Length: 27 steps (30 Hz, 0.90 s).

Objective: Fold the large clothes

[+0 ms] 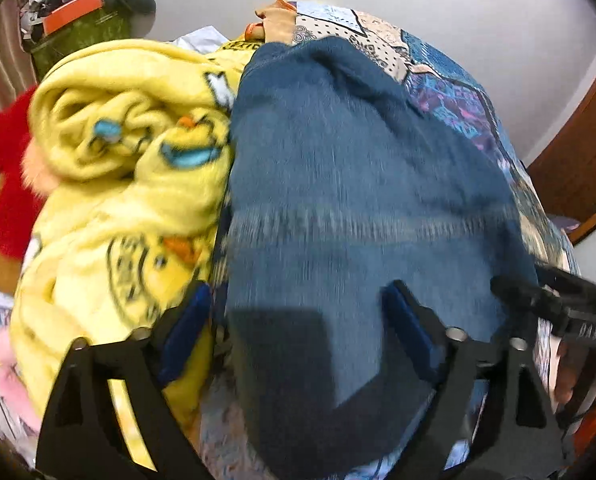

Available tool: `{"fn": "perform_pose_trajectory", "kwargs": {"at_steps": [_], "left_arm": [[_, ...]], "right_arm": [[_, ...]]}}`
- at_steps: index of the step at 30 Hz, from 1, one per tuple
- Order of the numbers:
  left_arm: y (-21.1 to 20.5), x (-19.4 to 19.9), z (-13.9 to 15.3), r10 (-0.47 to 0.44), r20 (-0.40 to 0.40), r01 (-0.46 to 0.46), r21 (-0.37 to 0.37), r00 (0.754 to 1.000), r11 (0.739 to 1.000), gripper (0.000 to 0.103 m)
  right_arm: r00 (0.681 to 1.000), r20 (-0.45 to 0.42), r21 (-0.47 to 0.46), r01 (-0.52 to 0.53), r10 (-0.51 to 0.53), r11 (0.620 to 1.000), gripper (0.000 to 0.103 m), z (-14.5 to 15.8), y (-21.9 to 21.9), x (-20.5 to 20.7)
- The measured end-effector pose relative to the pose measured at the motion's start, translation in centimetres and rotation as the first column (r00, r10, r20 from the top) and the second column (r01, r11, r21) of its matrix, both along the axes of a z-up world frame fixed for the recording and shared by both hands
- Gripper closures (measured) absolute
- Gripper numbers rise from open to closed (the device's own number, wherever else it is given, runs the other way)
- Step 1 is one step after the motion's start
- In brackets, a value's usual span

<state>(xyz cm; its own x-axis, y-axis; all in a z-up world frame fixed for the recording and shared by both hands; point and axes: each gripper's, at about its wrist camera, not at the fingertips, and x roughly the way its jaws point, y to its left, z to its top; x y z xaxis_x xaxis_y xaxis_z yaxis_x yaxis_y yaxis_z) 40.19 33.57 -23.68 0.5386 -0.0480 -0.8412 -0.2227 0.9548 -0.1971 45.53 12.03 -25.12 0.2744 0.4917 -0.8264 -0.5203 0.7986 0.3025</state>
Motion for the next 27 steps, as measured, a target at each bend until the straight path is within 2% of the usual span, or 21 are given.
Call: {"fn": "perform_pose_trajectory", "kwargs": {"at_steps": [6, 9, 11, 14, 17, 20, 23, 27], "left_arm": [[-0.7, -5.8, -0.6, 0.036, -0.048, -0.036, -0.004, 0.998, 0.999, 0.009], [-1.6, -8.4, 0.8, 0.059, -0.042, -0.058, 0.030, 0.997, 0.998, 0.009], [-2.4, -9.7, 2.7, 0.060, -0.007, -0.059, 0.043, 0.998, 0.997, 0.010], [-3.9, -11.6, 6.9, 0.056, 0.089, -0.061, 0.056, 0.994, 0.997, 0.010], [-5.9, -14.0, 11.9, 0.035, 0.219, -0.057, 0.098, 0.975, 0.994, 0.010], [-7.9, -16.9, 16.8, 0.005, 0.348, -0.057, 0.138, 0.937, 0.989, 0.010], [-10.2, -20.3, 21.0, -0.019, 0.472, -0.073, 0.176, 0.881, 0.982, 0.010], [-13.1, -25.4, 25.2, -0.048, 0.625, -0.103, 0.204, 0.779, 0.973, 0.010]], "right_arm": [[1.000, 0.002, -0.052, -0.020, 0.020, 0.998, 0.020, 0.1, -1.5, -3.1], [0.999, 0.031, -0.072, -0.042, 0.044, 0.997, 0.020, 1.5, -2.2, -5.3], [0.997, 0.059, -0.045, -0.045, 0.047, 0.998, 0.020, 3.2, -2.9, -6.5], [0.991, 0.112, 0.010, -0.073, 0.071, 0.997, 0.020, 7.1, -4.0, -8.8], [0.969, 0.236, 0.055, -0.089, 0.074, 0.995, 0.020, 12.2, -5.3, -11.8], [0.940, 0.336, 0.123, -0.112, 0.065, 0.986, 0.020, 16.7, -6.8, -14.9], [0.892, 0.451, 0.202, -0.138, 0.033, 0.970, 0.020, 21.0, -8.5, -18.7], [0.831, 0.556, 0.291, -0.166, -0.025, 0.942, 0.020, 24.5, -10.4, -23.0]]}}
